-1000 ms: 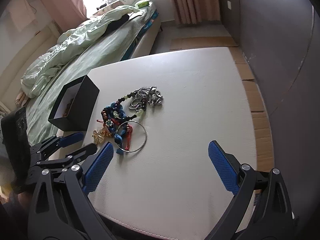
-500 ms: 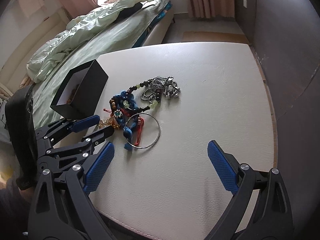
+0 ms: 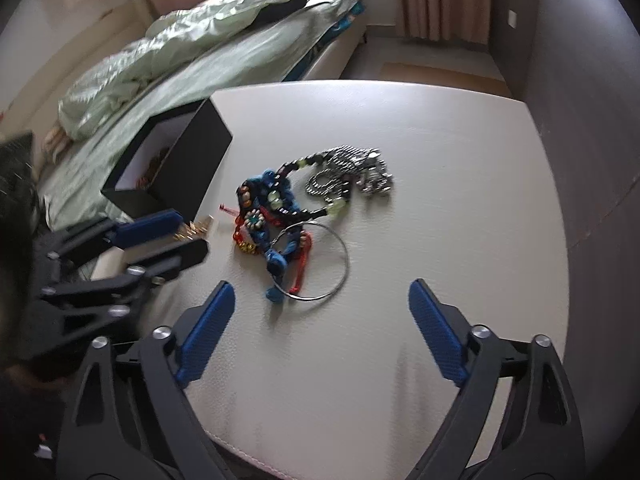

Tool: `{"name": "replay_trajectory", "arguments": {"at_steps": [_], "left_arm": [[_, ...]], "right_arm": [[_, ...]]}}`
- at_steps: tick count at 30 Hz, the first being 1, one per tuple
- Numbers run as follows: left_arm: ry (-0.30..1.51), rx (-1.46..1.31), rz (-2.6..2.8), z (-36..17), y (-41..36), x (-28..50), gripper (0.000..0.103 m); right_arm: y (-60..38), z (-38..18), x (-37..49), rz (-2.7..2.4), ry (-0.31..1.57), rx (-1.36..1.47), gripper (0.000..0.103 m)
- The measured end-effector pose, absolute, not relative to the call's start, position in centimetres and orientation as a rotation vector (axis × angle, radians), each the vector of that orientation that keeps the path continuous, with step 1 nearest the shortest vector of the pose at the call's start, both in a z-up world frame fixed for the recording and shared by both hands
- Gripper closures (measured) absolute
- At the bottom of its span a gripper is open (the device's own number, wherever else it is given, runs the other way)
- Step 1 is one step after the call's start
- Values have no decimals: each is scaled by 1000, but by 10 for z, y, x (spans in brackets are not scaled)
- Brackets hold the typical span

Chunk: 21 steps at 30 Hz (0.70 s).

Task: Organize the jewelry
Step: 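Grasp and lift the gold butterfly brooch with the left gripper while the right grasps the silver hoop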

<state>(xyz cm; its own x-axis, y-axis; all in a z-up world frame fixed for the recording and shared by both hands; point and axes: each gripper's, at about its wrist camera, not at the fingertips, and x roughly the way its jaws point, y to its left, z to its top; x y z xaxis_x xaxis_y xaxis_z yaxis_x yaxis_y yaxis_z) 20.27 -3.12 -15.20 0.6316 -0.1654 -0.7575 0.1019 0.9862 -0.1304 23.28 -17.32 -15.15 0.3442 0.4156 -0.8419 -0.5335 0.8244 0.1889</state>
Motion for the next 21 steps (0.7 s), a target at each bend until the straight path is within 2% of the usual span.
{"name": "replay_trajectory", "arguments": {"at_steps": [7, 18, 20, 21], "left_arm": [[829, -125, -154, -130, -12, 186, 64], [785, -166, -146, -114, 10, 167, 64], [778, -172, -147, -111, 12, 165, 64], [775, -176, -148, -109, 12, 164, 64]], "right_arm": [[-156, -165, 238, 613, 1071, -165, 28], [-135, -172, 245, 608, 1017, -243, 29], [-133, -172, 245, 609, 1013, -255, 36], [-133, -172, 244, 609, 1014, -255, 43]]}}
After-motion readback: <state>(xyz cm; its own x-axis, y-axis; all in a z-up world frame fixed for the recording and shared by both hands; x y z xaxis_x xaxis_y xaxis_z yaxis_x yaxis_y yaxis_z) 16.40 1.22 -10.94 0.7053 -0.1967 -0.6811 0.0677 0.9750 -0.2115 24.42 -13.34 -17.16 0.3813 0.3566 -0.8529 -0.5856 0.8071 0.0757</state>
